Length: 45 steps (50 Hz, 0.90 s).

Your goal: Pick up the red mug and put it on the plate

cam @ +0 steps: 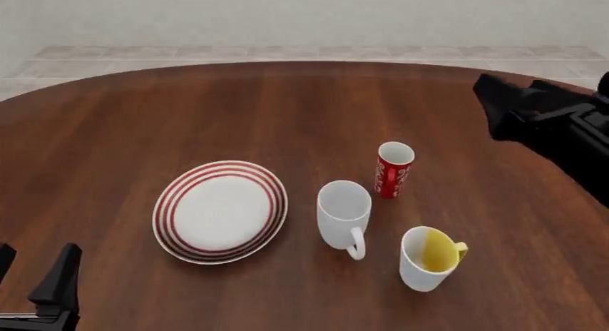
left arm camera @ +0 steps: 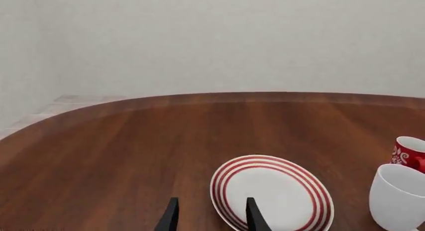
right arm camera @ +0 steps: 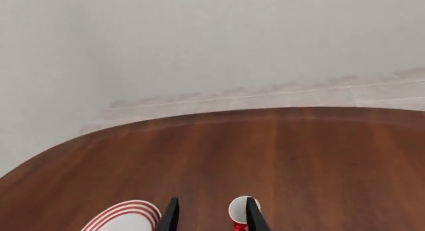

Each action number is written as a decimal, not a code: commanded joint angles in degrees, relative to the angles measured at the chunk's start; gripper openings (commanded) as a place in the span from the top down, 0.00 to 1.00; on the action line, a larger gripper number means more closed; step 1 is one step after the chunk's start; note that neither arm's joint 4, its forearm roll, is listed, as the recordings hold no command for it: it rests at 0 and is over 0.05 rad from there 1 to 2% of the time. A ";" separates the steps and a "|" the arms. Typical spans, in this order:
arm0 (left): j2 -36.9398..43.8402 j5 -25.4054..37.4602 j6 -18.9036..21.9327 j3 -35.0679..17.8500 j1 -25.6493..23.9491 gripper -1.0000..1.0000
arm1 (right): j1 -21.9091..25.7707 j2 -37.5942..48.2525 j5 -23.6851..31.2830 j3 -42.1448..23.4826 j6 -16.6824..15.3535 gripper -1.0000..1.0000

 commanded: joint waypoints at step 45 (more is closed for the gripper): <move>0.02 -0.45 -0.63 -0.12 0.59 0.00 | 0.40 39.63 1.96 -17.06 4.18 0.00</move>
